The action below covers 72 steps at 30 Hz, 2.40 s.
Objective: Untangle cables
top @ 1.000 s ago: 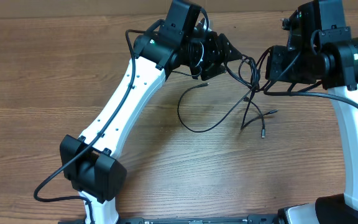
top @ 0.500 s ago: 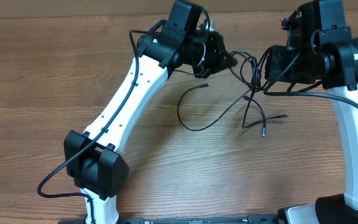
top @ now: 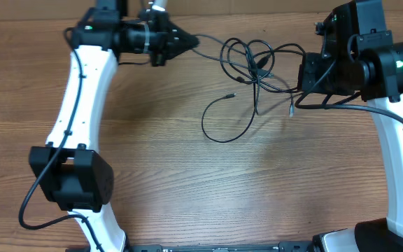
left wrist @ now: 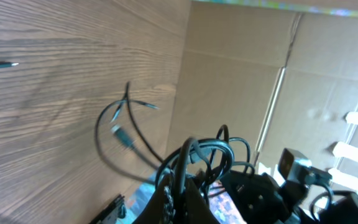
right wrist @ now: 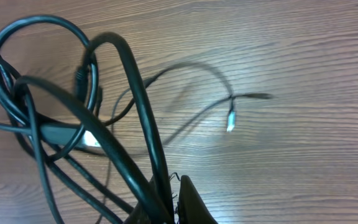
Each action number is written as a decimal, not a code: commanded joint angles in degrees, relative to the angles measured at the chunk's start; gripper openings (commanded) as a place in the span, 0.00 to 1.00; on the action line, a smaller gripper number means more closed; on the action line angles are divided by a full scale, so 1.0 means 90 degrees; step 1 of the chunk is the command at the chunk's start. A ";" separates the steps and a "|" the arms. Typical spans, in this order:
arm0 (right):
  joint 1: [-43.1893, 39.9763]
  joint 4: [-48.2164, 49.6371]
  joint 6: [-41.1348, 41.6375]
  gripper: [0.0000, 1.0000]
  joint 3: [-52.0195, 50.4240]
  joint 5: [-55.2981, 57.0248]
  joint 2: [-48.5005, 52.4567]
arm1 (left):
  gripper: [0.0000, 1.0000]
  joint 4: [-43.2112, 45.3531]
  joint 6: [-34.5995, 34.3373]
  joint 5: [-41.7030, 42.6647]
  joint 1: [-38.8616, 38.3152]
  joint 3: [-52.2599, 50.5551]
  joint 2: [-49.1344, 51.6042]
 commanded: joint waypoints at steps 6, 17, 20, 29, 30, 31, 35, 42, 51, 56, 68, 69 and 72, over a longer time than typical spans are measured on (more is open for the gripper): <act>-0.0053 -0.0041 0.0000 0.04 0.0027 0.0284 -0.0083 | 0.04 -0.0459 0.1076 0.0537 0.1676 0.0034 -0.0015; -0.0053 -0.0039 0.0000 0.04 0.0027 0.0284 -0.0083 | 0.04 -0.0454 0.1183 0.0537 0.3755 0.0034 -0.0015; -0.0053 -0.0034 0.0000 0.04 0.0027 0.0284 -0.0083 | 0.04 -0.0425 0.1183 0.0537 0.4129 0.0034 -0.0015; -0.0053 -0.0019 0.0002 0.04 0.0027 0.0282 -0.0083 | 0.04 -0.0056 0.0889 0.0534 0.5085 0.0034 -0.0015; -0.0053 -0.0019 0.0002 0.04 0.0027 0.0282 -0.0083 | 0.04 -0.0058 0.0891 0.0537 0.5158 0.0034 -0.0015; -0.0053 -0.0019 0.0002 0.04 0.0027 0.0282 -0.0083 | 0.04 -0.0078 0.0899 0.0537 0.5221 0.0034 -0.0015; -0.0053 -0.0017 0.0002 0.04 0.0027 0.0282 -0.0083 | 0.04 -0.0097 0.0920 0.0656 0.5263 0.0034 -0.0015; -0.0053 -0.0017 0.0005 0.04 0.0027 0.0282 -0.0083 | 0.86 -0.0097 0.1197 0.0792 0.5003 0.0034 -0.0015; -0.0053 0.0005 0.0005 0.04 0.0027 0.0282 -0.0083 | 1.00 -0.0124 0.1705 0.1445 0.4284 0.0034 -0.0019; -0.0053 0.0063 0.0005 0.04 0.0027 0.0279 -0.0083 | 1.00 -0.0440 0.2098 0.1807 0.3383 0.0034 -0.0019; -0.0053 0.0177 -0.0002 0.04 0.0027 0.0284 -0.0083 | 0.99 -0.1222 0.2997 -0.1438 -0.0027 0.0034 -0.0019; -0.0053 0.0177 -0.0002 0.04 0.0024 0.0284 -0.0083 | 1.00 -0.1088 0.3339 -0.1583 -0.0211 0.0034 -0.0019; -0.0053 0.0177 -0.0005 0.04 0.0024 0.0284 -0.0083 | 1.00 -0.0835 0.4425 -0.2421 -0.0631 0.0034 -0.0019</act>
